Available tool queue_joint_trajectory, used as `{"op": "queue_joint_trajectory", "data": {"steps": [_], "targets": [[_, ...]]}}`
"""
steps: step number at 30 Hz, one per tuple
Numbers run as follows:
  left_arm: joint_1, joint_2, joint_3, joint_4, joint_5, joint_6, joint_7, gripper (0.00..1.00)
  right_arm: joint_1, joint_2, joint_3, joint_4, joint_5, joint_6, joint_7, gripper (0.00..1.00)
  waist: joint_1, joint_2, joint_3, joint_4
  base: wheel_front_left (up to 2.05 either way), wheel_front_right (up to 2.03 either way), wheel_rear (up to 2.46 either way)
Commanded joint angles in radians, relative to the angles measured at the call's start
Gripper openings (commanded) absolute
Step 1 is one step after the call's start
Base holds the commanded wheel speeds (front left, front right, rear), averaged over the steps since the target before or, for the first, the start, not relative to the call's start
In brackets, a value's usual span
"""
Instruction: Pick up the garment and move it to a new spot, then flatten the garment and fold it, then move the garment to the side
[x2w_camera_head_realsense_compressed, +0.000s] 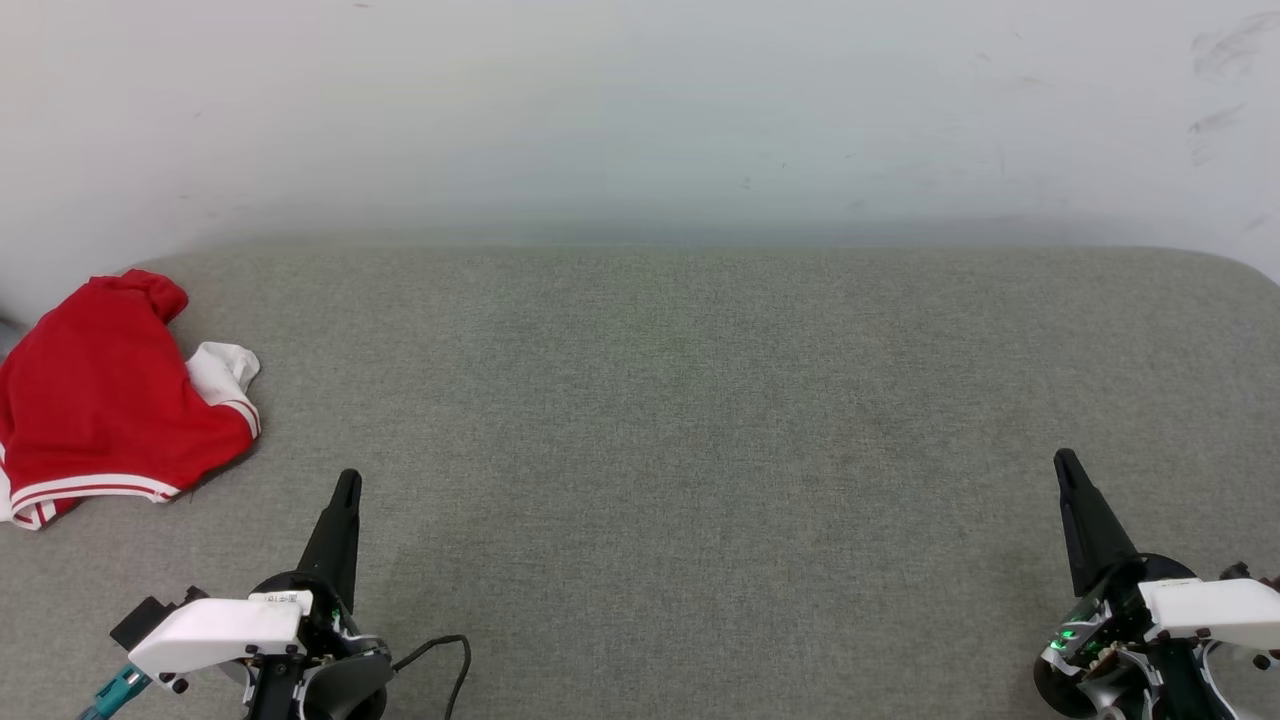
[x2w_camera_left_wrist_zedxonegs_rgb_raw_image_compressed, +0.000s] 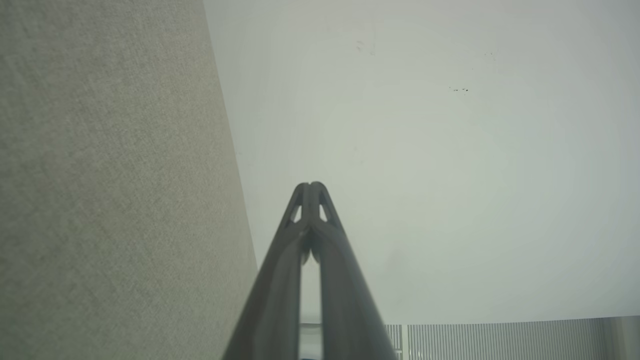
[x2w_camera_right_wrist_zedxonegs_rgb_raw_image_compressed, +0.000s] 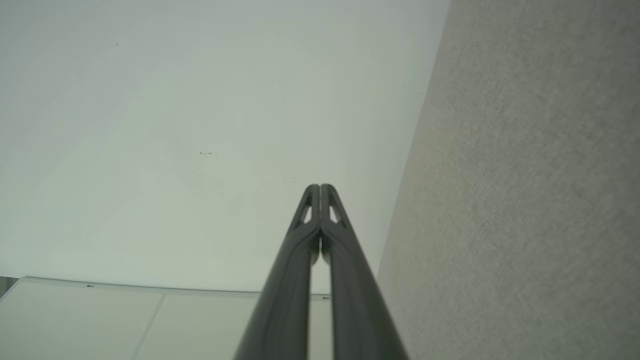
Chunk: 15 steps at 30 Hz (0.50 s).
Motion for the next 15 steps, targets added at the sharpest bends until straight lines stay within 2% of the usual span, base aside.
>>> {"op": "queue_joint_trajectory", "data": {"steps": [1, 15], "targets": [[-0.006, -0.001, 0.003, 0.0, 0.001, -0.003, 0.002, 0.0, -0.011, 0.004, 0.0, 0.001, -0.005, 0.0, 0.001, 0.0, 0.0, -0.0001, 0.0, 0.0, 0.0, 0.0, 0.0], [-0.006, -0.001, 0.002, 0.0, 0.001, -0.003, 0.002, 0.0, -0.011, 0.004, 0.0, 0.001, -0.005, 0.0, 0.001, 0.0, 0.0, -0.0001, 0.0, 0.0, 0.0, 0.0, 0.0]]}}
